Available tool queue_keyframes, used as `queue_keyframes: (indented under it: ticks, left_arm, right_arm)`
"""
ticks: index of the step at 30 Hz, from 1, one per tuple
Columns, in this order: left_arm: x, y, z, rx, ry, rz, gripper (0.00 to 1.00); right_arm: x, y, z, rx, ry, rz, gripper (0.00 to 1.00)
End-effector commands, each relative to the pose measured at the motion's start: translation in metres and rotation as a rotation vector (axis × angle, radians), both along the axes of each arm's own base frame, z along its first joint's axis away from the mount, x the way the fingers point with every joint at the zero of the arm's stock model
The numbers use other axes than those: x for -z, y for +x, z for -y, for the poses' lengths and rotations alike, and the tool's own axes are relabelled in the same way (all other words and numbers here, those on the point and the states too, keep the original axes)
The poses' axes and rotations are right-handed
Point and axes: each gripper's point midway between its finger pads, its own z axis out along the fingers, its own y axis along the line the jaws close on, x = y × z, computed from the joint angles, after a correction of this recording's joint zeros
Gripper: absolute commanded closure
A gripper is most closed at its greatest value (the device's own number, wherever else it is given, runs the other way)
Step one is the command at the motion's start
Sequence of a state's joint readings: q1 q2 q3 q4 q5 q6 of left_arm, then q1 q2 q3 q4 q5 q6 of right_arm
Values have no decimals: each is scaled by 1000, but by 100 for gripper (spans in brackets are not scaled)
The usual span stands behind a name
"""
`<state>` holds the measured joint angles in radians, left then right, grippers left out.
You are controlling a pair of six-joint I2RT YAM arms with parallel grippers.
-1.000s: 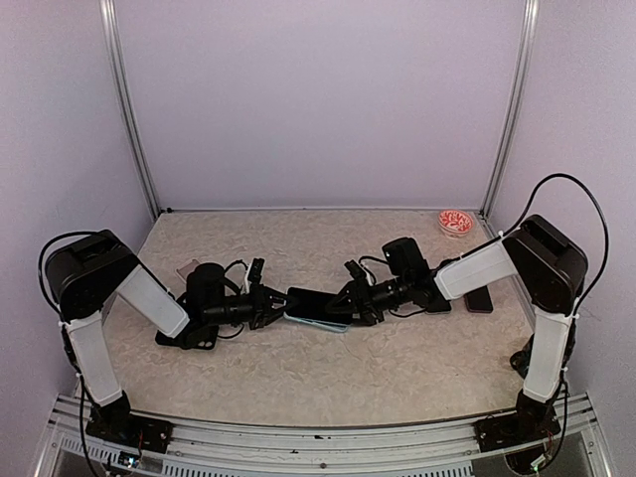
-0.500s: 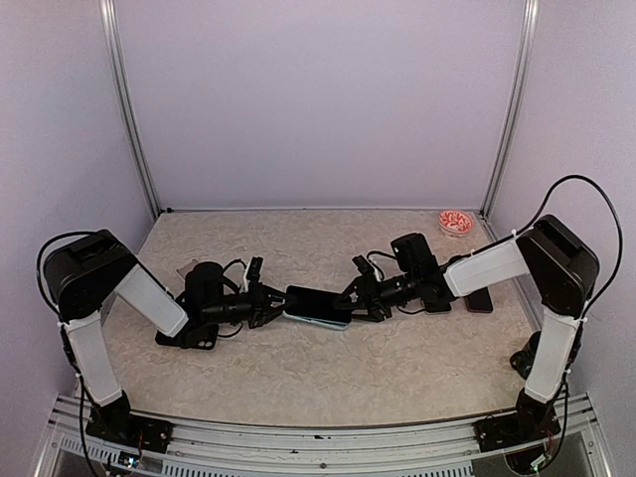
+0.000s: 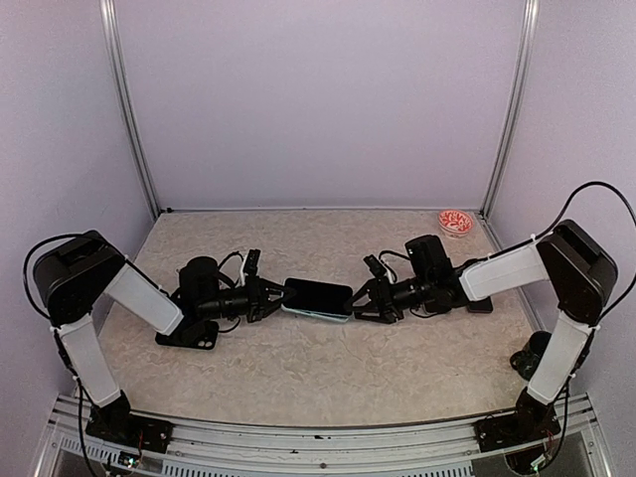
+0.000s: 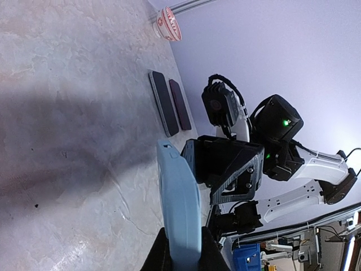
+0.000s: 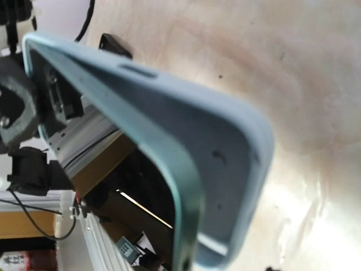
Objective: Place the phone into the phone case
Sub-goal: Press the phone onto the phone case.
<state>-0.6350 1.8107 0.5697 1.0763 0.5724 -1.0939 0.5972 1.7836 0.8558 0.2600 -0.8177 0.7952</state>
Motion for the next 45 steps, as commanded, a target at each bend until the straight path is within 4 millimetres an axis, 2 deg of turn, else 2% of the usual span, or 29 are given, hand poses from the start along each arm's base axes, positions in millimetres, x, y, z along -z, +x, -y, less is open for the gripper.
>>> queue_keyframes:
  ticks: [1, 7, 11, 16, 18, 23, 26, 30, 34, 45]
  left_arm:
    - [-40, 4, -7, -33, -77, 104, 100]
    - [-44, 11, -16, -103, -107, 27, 100]
    - [-53, 11, -15, -118, -133, 6, 100]
    - [-64, 14, -17, -151, -127, 3, 100]
    - [-72, 15, -16, -156, -126, 8, 100]
    - [-99, 15, -10, -160, -99, 60, 100]
    - [-115, 14, -6, -152, -98, 103, 100]
    - [-123, 11, -2, -118, -131, 135, 100]
    - [-120, 9, 5, -84, -158, 135, 100]
    - [-116, 5, 18, -58, -170, 126, 100]
  right_arm:
    - [-32, 0, 6, -8, 4, 194, 38]
    - [-54, -10, 15, -45, -60, 406, 37]
    - [-67, -26, 13, -111, -118, 683, 35]
    - [-97, -41, 10, -151, -62, 873, 33]
    - [-110, -47, 7, -178, -75, 996, 30]
    - [-127, -66, 3, -247, -98, 1326, 29]
    - [-125, -67, 5, -245, -114, 1427, 27]
    - [-110, -58, -1, -258, -182, 1460, 28]
    - [-96, -51, -9, -279, -254, 1517, 28]
    - [-86, -40, -20, -311, -336, 1578, 28]
